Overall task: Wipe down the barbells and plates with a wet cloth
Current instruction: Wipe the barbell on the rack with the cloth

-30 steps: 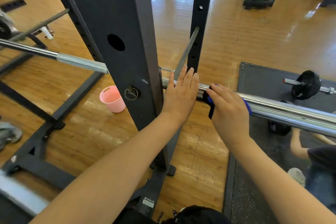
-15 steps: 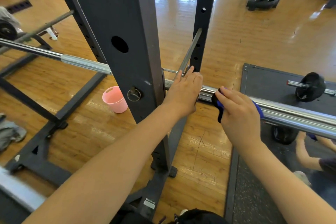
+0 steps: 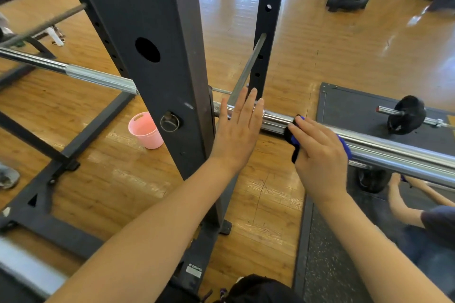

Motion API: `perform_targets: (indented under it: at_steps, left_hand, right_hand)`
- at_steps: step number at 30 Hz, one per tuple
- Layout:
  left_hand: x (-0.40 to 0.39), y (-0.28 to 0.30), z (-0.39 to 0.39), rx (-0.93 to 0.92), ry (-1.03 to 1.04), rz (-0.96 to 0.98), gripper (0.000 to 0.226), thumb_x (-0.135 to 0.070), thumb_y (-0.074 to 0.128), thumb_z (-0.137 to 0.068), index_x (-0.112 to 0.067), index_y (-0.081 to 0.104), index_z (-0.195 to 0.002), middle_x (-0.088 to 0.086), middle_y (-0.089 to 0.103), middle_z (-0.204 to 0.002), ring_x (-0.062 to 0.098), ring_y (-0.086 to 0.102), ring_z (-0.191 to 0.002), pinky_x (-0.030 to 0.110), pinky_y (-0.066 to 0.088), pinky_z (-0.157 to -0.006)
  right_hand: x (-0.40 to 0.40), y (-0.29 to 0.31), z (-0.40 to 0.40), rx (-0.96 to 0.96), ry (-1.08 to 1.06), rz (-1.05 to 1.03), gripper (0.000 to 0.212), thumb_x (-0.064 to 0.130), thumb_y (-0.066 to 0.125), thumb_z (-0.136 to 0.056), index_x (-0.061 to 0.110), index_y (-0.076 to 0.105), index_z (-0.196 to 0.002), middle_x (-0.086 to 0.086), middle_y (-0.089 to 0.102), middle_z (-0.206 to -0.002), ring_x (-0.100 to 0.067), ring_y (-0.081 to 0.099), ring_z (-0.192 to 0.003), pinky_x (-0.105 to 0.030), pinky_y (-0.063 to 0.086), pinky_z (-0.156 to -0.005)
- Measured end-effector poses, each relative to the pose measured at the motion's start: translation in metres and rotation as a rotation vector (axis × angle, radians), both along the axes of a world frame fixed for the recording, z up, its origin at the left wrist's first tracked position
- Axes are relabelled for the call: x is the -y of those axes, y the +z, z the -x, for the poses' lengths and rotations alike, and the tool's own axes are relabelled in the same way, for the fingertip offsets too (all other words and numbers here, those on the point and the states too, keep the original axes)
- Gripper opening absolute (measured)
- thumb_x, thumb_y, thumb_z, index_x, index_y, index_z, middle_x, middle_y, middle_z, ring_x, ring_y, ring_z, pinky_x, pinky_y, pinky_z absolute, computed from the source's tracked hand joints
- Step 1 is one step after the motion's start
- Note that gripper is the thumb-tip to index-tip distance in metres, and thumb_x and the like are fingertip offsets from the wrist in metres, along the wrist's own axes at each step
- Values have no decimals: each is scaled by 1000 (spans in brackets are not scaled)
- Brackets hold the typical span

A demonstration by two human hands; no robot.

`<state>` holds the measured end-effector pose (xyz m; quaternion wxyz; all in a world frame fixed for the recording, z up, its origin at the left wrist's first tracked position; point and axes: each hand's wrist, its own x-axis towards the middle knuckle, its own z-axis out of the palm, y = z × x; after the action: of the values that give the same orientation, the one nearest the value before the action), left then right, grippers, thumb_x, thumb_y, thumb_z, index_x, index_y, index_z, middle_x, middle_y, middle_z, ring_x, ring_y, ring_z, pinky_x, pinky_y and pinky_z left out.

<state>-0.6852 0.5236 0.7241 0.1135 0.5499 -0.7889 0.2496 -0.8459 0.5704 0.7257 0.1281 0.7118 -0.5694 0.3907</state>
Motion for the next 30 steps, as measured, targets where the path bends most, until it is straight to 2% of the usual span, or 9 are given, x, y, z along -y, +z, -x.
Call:
perform_targets:
  at_steps: [5,7,10,13,17,19,23,26,30]
  left_hand:
    - [7,16,4,-50,-34,-159,79,-26,74,-77,-4,31,-139,16,32,-150,34,20,-143,49,15,-114]
    - [15,28,7,-80,-57,-331,84,-34,71,-80,-6,23,-144,12,18,-156,30,2,-146,47,4,-116]
    - [21,40,7,-62,-63,-433,98,-42,71,-79,-7,11,-148,10,9,-158,27,-3,-146,46,0,-116]
    - [18,38,7,-30,-32,-406,103,-50,67,-79,-8,5,-149,11,4,-158,28,-4,-146,48,1,-116]
    - [6,26,7,-8,-38,-201,113,-59,66,-75,-9,-2,-150,16,-2,-158,33,-7,-145,52,1,-114]
    - [5,19,3,22,-75,-193,111,-54,70,-75,-9,0,-149,16,3,-158,34,-3,-145,51,3,-114]
    - [12,19,1,-39,-105,-166,85,-25,78,-72,-5,34,-142,13,35,-149,33,22,-142,47,14,-114]
    - [18,28,4,-90,-161,-312,86,-22,72,-78,-9,22,-147,9,23,-154,30,6,-146,42,-3,-114]
    - [26,41,1,-130,-197,-492,94,-24,71,-79,-16,9,-150,3,17,-155,26,0,-146,44,-1,-116]
  right_hand:
    - [1,16,0,92,-39,-18,41,10,38,-82,-1,70,-104,-16,69,-105,-34,65,-97,-42,49,-87]
    - [10,21,-12,99,17,-7,36,7,45,-83,-2,69,-107,-16,69,-107,-34,64,-99,-43,50,-88]
    - [19,13,-22,32,65,-53,34,-9,64,-74,-2,68,-108,-18,68,-109,-36,64,-101,-50,52,-86]
    - [18,4,-19,2,46,-72,38,-13,68,-71,-2,68,-108,-18,68,-109,-36,64,-101,-49,52,-88]
    - [11,3,-11,-10,19,-30,33,-10,64,-75,-2,69,-107,-18,68,-109,-35,64,-102,-47,51,-88]
    - [6,3,-2,10,-19,-4,29,-3,55,-81,-1,70,-105,-17,69,-108,-35,65,-100,-43,50,-89]
    - [-3,10,9,124,-39,4,38,5,40,-82,-3,69,-104,-17,69,-105,-34,65,-98,-37,45,-90]
    - [-3,13,-9,127,14,-9,36,8,42,-83,-1,69,-106,-16,69,-107,-32,64,-101,-40,48,-91]
    - [3,-5,-30,21,144,-49,33,-1,56,-80,2,68,-110,-14,66,-117,-32,60,-112,-41,44,-98]
